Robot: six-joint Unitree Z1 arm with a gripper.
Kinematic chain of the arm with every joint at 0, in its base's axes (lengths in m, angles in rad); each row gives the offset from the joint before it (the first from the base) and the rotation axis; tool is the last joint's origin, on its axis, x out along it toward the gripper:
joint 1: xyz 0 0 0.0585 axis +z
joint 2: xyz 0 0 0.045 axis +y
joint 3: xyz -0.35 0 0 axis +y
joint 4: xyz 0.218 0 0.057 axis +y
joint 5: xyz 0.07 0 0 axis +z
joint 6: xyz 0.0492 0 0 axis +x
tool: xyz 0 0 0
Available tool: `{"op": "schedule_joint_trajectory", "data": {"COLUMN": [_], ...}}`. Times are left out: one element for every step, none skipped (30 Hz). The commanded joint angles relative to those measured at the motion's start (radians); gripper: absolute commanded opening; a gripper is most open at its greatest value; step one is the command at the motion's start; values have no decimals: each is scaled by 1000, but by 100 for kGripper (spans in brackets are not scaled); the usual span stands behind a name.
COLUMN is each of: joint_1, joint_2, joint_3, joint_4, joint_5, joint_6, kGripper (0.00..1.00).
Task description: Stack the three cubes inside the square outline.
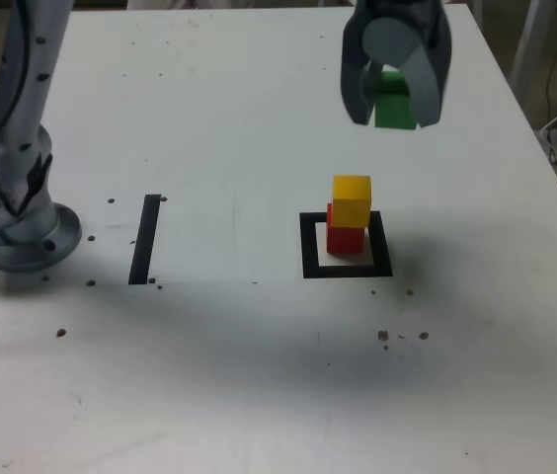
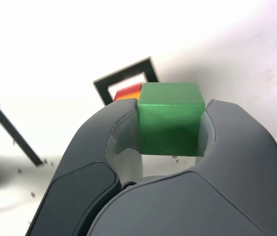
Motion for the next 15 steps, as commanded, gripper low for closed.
{"op": "schedule_joint_trajectory", "data": {"joint_1": [-16,-22,-27,-32,-37,-40,-43,-44,-45,-46,-46,-46,-46,-46,-46], "joint_2": [-25,-28,-31,-33,-35,-35,-36,-36,-35,-35,-33,-32,-30,-27,-24], "joint_3": [26,37,47,57,70,80,89,99,108,117,125,133,140,146,152], "joint_4": [30,30,30,30,30,29,29,28,28,27,25,24,22,20,18], "joint_5": [-15,-21,-26,-30,-34,-36,-37,-38,-39,-39,-40,-40,-40,-39,-39], "joint_6": [-43,-61,-77,-93,-112,-126,-139,-151,-162,-172,-180,-187,-193,-197,-201], "kGripper": [32,32,32,32,32,32,32,32,32,32,32,32,32,32,32]}}
